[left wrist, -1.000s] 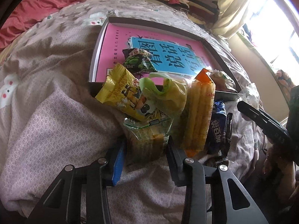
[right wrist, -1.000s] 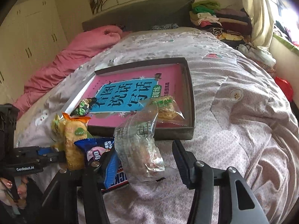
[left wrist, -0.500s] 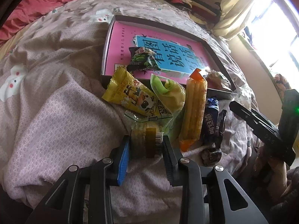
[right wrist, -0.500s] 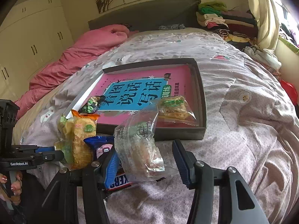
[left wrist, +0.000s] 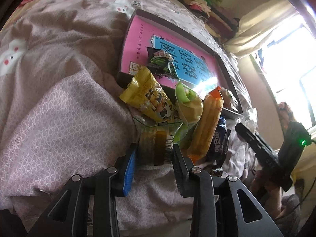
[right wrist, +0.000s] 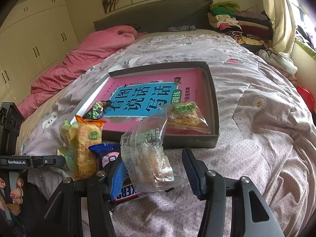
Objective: Organize snacks
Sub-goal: 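Lift the wrapped cake with the left gripper toward the tray while the right gripper lifts the candy bag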
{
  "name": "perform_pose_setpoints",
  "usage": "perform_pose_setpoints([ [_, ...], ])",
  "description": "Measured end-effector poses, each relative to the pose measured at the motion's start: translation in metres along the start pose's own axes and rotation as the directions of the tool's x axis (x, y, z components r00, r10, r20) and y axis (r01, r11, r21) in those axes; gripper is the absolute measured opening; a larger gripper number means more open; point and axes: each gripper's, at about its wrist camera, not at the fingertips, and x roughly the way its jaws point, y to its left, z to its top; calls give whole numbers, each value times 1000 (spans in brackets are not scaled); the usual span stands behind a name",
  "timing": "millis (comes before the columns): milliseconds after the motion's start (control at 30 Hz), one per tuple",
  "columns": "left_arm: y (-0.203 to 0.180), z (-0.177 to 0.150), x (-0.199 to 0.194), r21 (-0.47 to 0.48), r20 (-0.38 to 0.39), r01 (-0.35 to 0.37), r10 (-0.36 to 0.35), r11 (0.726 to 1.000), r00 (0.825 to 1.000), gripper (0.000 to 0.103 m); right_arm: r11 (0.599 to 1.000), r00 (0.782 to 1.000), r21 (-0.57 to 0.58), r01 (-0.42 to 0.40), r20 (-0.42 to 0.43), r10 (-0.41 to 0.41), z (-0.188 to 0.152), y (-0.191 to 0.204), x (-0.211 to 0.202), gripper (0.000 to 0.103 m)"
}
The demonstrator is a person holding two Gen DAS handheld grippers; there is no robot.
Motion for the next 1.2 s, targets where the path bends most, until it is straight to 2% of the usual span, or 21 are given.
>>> perform_pose_setpoints([
  [167,11,2,2,-63,-5,63,-64,996,998,42,1000,1000,0,2,0,-2,0,-1,1,55],
  [333,19,5,6,-94,-4,83,-84,992,996,43,1000,1000,-1,5,-3,-5,-1,-1,1,55],
  [467,12,7,10,-69,5,32,-32,997,999,42,1000,1000,-8,8,-5,-8,0,-1,2,55],
  [533,9,10,15,-55,4,21,-21,998,1000,36,1000,1000,-12,7,-4,-8,-1,0,3,55],
  [667,0,14,14,-10,22,10,-10,1000,1000,35,1000,1000,-19,5,-4,-6,-1,1,2,55],
  [967,-29,16,-19,122,109,-26,13,992,994,34,1000,997,-12,-14,72,15,6,3,-11,55],
  [1200,-32,22,-43,136,189,-52,26,989,982,34,1000,994,3,-28,106,28,10,1,-18,55],
])
